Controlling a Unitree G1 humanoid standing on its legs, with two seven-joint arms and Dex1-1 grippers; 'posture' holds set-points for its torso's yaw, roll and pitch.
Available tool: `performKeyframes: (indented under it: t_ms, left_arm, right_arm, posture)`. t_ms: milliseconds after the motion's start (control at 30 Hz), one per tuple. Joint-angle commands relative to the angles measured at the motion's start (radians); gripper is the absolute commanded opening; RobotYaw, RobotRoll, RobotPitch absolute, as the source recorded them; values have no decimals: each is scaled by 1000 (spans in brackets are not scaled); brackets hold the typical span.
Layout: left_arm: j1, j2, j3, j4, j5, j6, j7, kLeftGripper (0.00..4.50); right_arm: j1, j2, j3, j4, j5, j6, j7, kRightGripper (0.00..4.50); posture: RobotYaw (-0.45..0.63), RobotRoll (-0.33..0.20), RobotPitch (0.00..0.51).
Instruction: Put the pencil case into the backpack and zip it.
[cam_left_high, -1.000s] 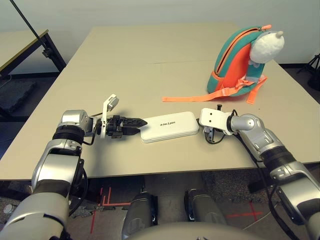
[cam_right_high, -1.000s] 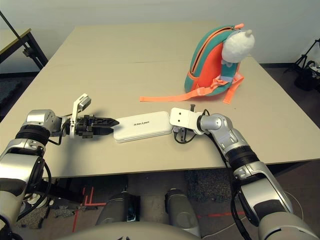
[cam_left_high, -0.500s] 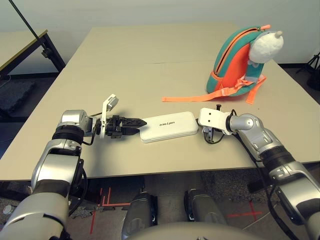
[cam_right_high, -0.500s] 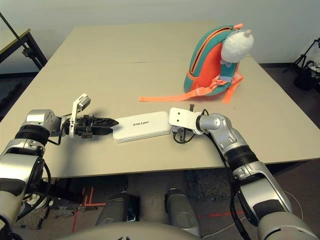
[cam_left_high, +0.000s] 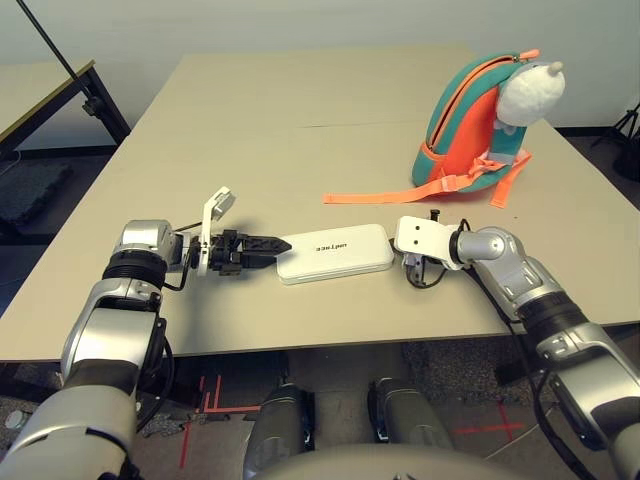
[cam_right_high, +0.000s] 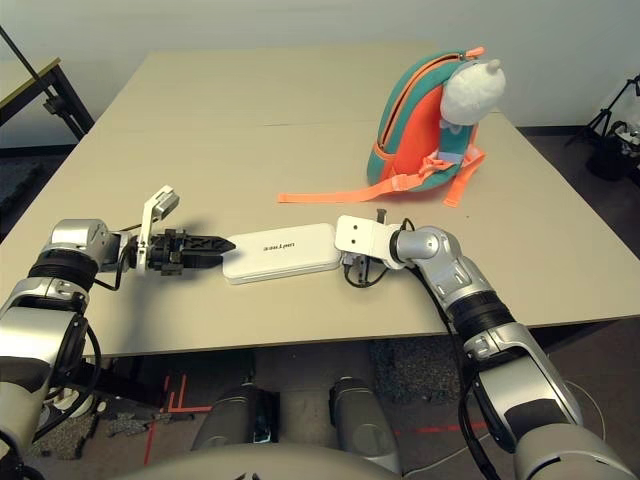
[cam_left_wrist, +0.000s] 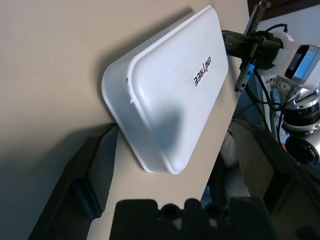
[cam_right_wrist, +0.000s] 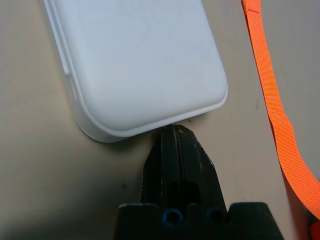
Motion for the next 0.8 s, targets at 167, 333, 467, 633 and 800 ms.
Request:
performKeyframes:
  t_ms: [167,333,467,633,800]
  left_arm:
    - [1,-12,-21,32,38,-10,-5,4500]
    - [-8,-12,-27,46,47,-1,-19,4500]
    - [-11,-13,-39,42,50,8,-37,4500]
    - [-18,-19,-42,48,55,9,-47,4500]
    - [-28,-25,-46,56,65,3,-55,4500]
  right_arm:
    - [-39,4,22,10,1,-56,14,48]
    - [-42,9,27,10,3,-62,15,48]
    - [-29,27,40,-15,6,-58,24,48]
    - [-17,42,58,-22,-4,-62,28,48]
    - [-10,50,73,-3,-22,-75,25,48]
  posture:
    - [-199,0,2]
    - [-201,0,3]
    - [-204,0,2]
    - [-210,0,0]
    - [-212,0,0]
